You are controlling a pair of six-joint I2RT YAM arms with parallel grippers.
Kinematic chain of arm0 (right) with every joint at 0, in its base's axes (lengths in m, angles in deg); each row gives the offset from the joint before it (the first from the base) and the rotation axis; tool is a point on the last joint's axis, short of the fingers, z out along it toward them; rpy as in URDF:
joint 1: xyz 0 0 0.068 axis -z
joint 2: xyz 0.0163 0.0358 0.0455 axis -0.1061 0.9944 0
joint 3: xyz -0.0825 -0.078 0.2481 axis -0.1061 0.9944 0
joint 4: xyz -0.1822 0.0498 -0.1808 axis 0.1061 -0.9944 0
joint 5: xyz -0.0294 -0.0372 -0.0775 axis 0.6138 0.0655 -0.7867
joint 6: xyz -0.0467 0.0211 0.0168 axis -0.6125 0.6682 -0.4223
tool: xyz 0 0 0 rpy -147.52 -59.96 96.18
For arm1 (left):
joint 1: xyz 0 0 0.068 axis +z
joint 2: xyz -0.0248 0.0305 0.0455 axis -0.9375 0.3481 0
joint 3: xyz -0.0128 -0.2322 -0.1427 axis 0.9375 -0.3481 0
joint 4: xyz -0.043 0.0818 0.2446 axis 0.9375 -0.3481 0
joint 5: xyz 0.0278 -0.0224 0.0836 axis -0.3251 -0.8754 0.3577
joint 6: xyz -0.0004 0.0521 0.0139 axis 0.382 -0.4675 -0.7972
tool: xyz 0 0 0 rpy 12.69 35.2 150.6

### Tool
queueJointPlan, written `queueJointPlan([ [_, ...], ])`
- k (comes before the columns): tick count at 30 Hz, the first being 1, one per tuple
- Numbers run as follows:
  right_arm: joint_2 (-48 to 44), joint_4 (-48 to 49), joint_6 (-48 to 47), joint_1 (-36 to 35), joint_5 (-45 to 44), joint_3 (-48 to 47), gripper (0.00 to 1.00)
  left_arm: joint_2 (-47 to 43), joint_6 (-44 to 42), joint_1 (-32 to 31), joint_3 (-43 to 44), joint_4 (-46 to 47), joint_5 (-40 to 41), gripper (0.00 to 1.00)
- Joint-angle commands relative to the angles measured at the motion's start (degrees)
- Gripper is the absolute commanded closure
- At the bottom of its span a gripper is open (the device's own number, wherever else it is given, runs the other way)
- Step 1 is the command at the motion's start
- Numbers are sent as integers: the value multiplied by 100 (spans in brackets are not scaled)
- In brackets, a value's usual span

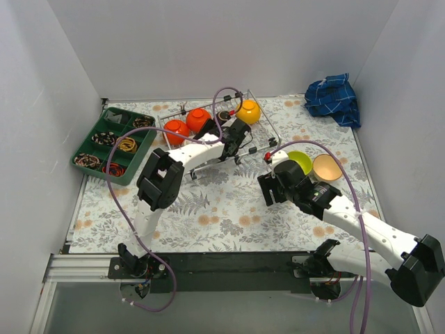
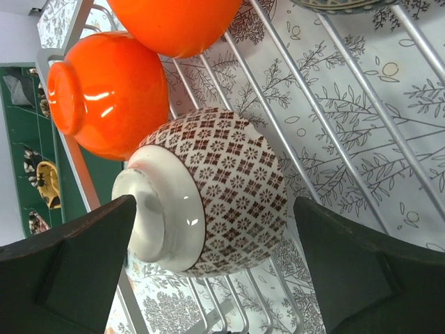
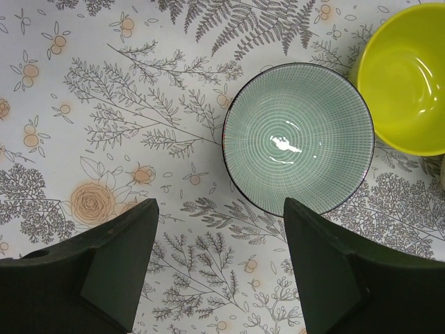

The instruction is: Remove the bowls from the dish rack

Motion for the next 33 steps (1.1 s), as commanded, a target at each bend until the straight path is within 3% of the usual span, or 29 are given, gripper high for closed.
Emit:
queueJointPlan([
  [1, -113, 172, -60, 26, -153, 36, 20, 245, 212, 93, 237, -398, -174, 2],
  [18, -8, 172, -165, 44, -153, 36, 20, 623, 810, 102, 430, -1102, -421, 2],
  [24, -16, 189, -182, 44, -135, 62, 20, 316, 714, 93, 342, -689, -464, 30],
  [33, -25, 260, -218, 52, -153, 80, 20, 96, 415, -65, 579, -373, -535, 44],
])
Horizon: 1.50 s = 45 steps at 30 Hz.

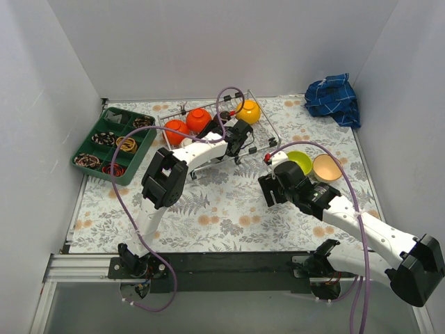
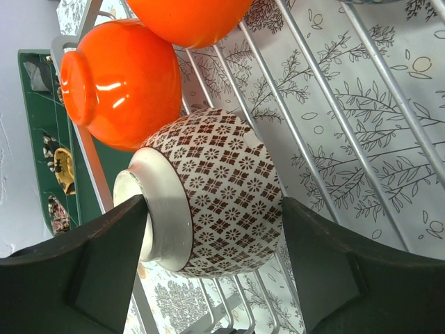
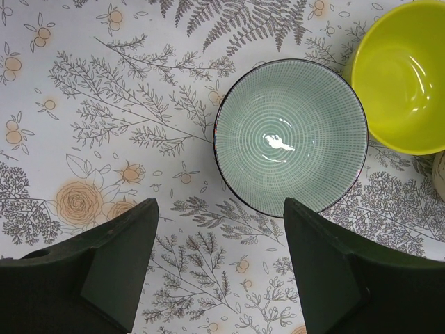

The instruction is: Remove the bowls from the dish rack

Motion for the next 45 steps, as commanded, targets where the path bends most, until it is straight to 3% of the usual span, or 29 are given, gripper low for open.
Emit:
queueJointPlan([
  [1, -25, 233, -71, 20, -59, -23, 20, -297, 111, -61, 103, 253, -791, 46],
  [6, -87, 286, -89, 20, -24, -5, 20, -482, 85, -96, 156, 253, -773, 52],
  [19, -166, 655, -80, 20, 556, -102, 20, -948, -56, -122, 393, 375, -773, 85],
  [26, -157, 1085, -45, 20, 890, -129, 21, -1062, 58, 62, 613, 349, -1045, 95],
  [36, 27, 1989, 314, 90, 1425, -251, 21, -1510, 698, 361, 754, 367, -1739, 100],
  [45, 572, 3107, 755, 336, 2603, -497, 20, -2169, 1683, 1055, 412, 639, -3206, 100],
])
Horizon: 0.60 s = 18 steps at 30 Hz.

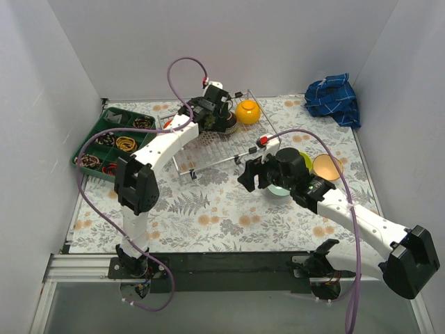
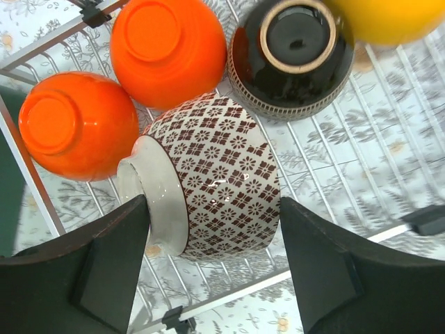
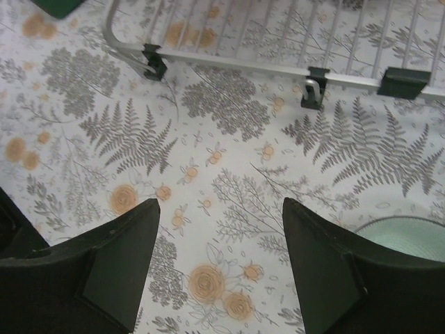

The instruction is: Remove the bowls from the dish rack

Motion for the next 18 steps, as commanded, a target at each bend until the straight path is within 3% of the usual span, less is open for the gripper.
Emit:
queueJointPlan([
  [1, 257, 1137, 270, 191, 757, -362, 20, -934, 622, 395, -94, 473, -842, 100],
  [18, 1936, 2115, 367, 649, 1672, -1548, 21, -1998, 2256, 1257, -1570, 1809, -3927, 100],
])
